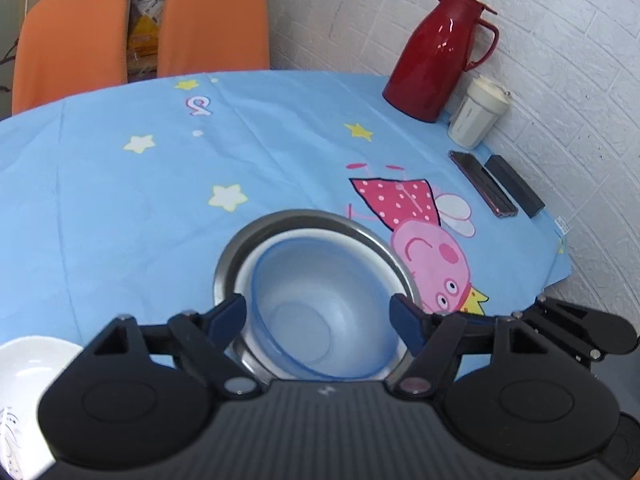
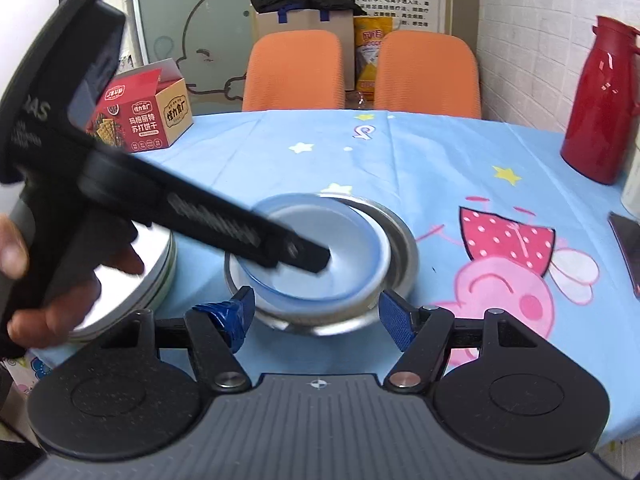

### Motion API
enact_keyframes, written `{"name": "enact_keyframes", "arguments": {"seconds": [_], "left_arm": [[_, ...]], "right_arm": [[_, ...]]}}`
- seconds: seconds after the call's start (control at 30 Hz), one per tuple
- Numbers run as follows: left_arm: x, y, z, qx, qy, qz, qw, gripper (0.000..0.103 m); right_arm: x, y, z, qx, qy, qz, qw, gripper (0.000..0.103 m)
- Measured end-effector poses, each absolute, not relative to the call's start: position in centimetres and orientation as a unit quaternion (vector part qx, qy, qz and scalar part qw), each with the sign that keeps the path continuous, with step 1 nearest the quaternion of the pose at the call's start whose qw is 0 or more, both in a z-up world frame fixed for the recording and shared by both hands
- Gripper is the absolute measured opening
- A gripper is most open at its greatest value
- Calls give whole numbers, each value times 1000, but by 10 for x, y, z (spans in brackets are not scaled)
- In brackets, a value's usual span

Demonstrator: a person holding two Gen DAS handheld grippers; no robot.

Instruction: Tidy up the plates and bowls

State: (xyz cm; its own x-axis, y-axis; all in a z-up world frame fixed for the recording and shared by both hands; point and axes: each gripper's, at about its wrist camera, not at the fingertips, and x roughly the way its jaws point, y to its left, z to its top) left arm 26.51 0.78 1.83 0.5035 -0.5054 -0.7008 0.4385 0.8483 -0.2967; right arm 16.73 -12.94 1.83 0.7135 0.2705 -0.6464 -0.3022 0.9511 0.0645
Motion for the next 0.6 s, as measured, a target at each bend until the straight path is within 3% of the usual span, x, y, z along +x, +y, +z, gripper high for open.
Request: {"name": "enact_keyframes", "arguments": {"seconds": [0.2,0.6], "left_arm": [[258,23,33,-17,385,-240,891,74],[272,28,10,4,418,-211,884,75]], "right_arm": [[148,-149,14,20,335,129,933,55],[169,-153,3,41,336,118,934,57]]}}
